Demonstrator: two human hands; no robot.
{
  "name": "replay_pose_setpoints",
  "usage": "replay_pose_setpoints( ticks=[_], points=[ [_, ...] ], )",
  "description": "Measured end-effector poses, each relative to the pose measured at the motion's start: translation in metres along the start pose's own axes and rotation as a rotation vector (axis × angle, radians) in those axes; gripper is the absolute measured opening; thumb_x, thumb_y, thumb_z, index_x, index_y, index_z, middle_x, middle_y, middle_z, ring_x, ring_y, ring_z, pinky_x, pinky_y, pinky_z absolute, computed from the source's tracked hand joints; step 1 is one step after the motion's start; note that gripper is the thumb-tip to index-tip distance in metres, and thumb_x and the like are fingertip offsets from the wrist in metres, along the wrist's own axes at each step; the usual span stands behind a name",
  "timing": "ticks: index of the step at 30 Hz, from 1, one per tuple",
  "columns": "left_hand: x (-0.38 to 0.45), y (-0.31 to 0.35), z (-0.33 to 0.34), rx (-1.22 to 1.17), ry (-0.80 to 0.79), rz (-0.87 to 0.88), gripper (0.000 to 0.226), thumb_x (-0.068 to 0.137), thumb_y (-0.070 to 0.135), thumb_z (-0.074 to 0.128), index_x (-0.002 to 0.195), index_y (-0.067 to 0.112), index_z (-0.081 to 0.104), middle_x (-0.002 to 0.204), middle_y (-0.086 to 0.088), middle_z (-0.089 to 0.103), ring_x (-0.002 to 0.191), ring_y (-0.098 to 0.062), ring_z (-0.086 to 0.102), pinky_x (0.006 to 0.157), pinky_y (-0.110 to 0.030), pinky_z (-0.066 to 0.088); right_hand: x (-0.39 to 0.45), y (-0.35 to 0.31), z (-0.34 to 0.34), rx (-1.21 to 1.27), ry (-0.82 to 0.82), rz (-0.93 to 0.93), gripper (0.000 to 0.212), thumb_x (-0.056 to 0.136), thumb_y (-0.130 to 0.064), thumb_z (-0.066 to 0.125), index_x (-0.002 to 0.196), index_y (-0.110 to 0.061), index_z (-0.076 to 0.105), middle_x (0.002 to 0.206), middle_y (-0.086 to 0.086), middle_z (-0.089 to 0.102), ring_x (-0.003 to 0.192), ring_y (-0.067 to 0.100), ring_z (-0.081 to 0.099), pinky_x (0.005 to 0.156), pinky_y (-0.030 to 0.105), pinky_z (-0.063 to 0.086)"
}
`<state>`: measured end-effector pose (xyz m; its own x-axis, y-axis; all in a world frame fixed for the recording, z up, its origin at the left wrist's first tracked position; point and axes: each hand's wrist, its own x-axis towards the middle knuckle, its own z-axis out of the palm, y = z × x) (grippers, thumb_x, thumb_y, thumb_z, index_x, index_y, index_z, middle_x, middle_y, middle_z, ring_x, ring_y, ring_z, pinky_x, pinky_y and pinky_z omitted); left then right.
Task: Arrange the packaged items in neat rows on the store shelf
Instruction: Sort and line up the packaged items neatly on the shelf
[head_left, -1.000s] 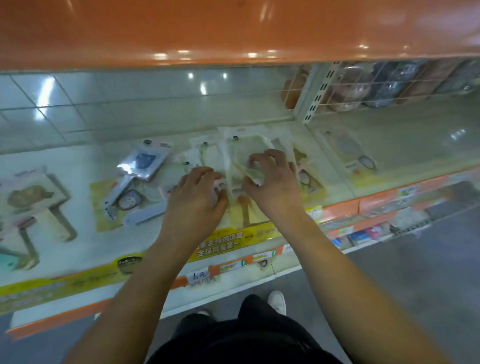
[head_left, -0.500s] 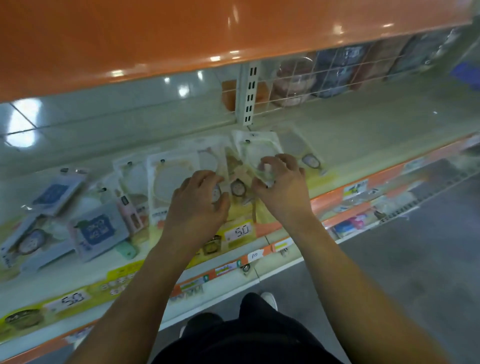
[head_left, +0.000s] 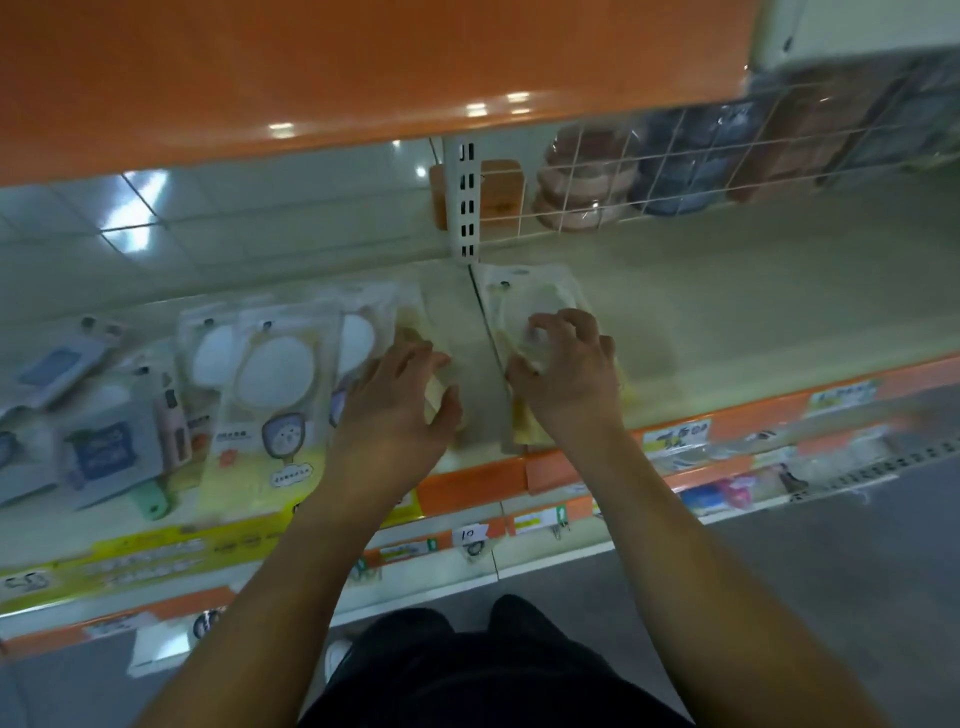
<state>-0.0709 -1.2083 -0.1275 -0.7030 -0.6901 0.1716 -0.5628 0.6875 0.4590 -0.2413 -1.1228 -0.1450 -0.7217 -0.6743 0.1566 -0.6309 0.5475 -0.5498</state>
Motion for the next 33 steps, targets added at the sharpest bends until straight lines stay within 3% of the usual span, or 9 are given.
replay_pose_setpoints(
  ticks=[9, 12, 16, 23, 27, 33],
  points=[
    [-0.001, -0.004, -0.003, -0.007, 0.014, -0.018, 0.042, 0.087, 0.045, 0.04, 0.118, 0.023, 0.058, 0.124, 0.004, 0.053, 0.111, -0.022, 0.053, 0.092, -0.037, 0.044, 0.013, -0.005, 0.008, -0.129, -0.097, 0.042, 0.057, 0.082, -0.046, 0.065, 0.133, -0.027, 0.049, 0.145, 0.002, 0.034, 0.124, 0.036, 0.037, 0.106, 0.043, 0.033],
    [0.003, -0.009, -0.008, -0.033, -0.017, -0.039, 0.032, 0.091, 0.037, 0.049, 0.12, 0.023, 0.057, 0.124, 0.007, 0.05, 0.113, -0.019, 0.051, 0.093, -0.036, 0.04, 0.007, -0.003, 0.02, -0.27, -0.206, 0.077, 0.063, 0.085, -0.058, 0.057, 0.14, -0.035, 0.036, 0.158, 0.002, 0.013, 0.14, 0.041, 0.015, 0.116, 0.052, 0.015],
    [0.004, -0.014, -0.012, -0.034, -0.033, -0.026, 0.031, 0.092, 0.032, 0.053, 0.121, 0.021, 0.056, 0.127, 0.007, 0.05, 0.115, -0.019, 0.049, 0.094, -0.035, 0.039, 0.006, -0.002, 0.025, -0.278, -0.237, 0.09, 0.067, 0.087, -0.06, 0.053, 0.144, -0.036, 0.03, 0.162, 0.005, 0.003, 0.145, 0.045, -0.003, 0.118, 0.057, 0.002],
    [0.004, -0.013, -0.013, -0.065, -0.063, -0.016, 0.032, 0.092, 0.034, 0.052, 0.122, 0.022, 0.056, 0.126, 0.005, 0.05, 0.116, -0.019, 0.048, 0.097, -0.037, 0.039, 0.006, -0.003, 0.025, -0.308, -0.249, 0.101, 0.069, 0.086, -0.064, 0.051, 0.145, -0.038, 0.027, 0.162, 0.005, 0.004, 0.145, 0.047, -0.002, 0.117, 0.058, 0.005],
    [0.006, -0.01, -0.012, -0.065, -0.065, -0.008, 0.041, 0.086, 0.044, 0.042, 0.119, 0.025, 0.057, 0.124, 0.007, 0.05, 0.116, -0.019, 0.048, 0.097, -0.043, 0.041, 0.007, 0.0, 0.025, -0.31, -0.251, 0.114, 0.07, 0.086, -0.065, 0.049, 0.146, -0.038, 0.025, 0.162, 0.004, 0.004, 0.145, 0.046, -0.001, 0.117, 0.058, 0.007],
    [0.009, -0.01, -0.007, -0.065, -0.071, 0.008, 0.039, 0.087, 0.045, 0.042, 0.119, 0.027, 0.057, 0.124, 0.009, 0.05, 0.117, -0.017, 0.048, 0.098, -0.045, 0.041, 0.011, 0.014, 0.012, -0.286, -0.242, 0.155, 0.071, 0.086, -0.068, 0.049, 0.147, -0.04, 0.025, 0.163, 0.002, 0.002, 0.147, 0.041, -0.006, 0.12, 0.053, 0.001]
  ],
)
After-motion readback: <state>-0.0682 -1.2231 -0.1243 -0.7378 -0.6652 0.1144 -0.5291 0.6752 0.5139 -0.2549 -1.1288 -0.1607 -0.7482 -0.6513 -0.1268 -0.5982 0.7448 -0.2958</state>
